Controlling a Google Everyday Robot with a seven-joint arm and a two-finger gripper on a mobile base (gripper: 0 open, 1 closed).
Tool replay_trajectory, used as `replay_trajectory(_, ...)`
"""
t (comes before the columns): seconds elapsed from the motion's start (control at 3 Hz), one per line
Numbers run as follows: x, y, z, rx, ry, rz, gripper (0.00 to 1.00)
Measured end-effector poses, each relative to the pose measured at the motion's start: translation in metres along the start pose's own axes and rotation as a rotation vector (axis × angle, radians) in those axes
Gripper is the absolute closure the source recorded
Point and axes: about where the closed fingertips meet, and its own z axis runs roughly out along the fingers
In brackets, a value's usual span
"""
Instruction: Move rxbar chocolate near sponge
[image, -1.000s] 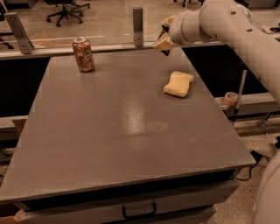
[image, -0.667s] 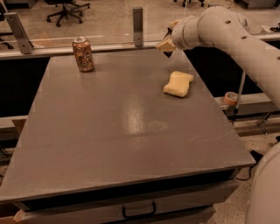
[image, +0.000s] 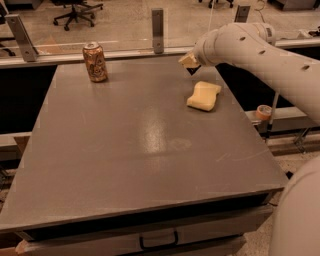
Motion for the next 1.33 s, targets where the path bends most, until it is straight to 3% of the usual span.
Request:
replay_trajectory(0.67,0.0146,0.0104,-0.0053,-0.004,0.065,0.095,0.58)
replay_trajectory(1.33,0.0182,0.0081,-0.0085,-0.012,0.072,0.115,0.12)
